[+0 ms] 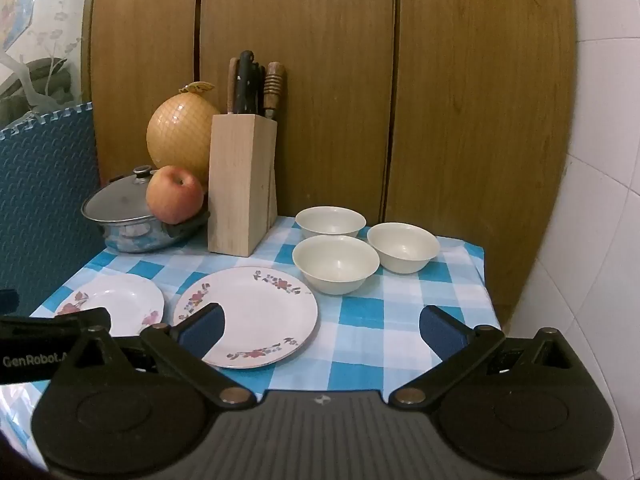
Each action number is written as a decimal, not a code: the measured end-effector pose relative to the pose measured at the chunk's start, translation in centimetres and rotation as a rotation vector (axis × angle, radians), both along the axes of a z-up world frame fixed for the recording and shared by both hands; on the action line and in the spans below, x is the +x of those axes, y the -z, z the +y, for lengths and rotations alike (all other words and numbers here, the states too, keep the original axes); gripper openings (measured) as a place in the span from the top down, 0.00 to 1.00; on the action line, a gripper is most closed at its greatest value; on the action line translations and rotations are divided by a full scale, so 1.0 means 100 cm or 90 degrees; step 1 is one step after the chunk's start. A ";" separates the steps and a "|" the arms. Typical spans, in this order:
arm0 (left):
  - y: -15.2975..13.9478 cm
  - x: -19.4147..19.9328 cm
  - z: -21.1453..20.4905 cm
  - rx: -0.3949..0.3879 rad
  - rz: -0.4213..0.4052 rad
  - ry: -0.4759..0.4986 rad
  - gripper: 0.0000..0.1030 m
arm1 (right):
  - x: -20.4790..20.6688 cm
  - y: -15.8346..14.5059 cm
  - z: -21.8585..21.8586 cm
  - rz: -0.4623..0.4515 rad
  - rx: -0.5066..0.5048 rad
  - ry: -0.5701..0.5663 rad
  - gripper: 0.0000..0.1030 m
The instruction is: Organize plates and bowls
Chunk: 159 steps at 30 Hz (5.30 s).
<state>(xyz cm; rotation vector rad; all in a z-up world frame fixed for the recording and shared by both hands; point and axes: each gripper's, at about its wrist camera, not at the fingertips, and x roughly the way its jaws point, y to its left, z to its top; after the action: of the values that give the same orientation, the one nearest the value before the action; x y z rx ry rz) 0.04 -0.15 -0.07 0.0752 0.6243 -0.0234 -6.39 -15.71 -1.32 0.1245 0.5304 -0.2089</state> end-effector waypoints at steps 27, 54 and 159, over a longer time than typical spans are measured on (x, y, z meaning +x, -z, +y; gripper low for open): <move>0.011 0.006 0.004 0.015 0.058 -0.005 0.00 | 0.005 0.008 0.005 0.048 -0.017 -0.008 0.04; 0.017 0.002 0.004 0.035 0.072 -0.005 0.00 | 0.003 0.012 0.009 0.061 -0.022 -0.012 0.04; 0.035 0.035 0.016 -0.055 0.210 0.093 0.11 | 0.042 0.056 -0.016 0.220 0.175 -0.128 0.65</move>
<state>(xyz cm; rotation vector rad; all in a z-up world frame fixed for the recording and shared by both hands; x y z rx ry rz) 3.58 1.47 -3.57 0.0323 0.9449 -0.2072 -2.23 -17.34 -6.88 0.3049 0.9096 0.0425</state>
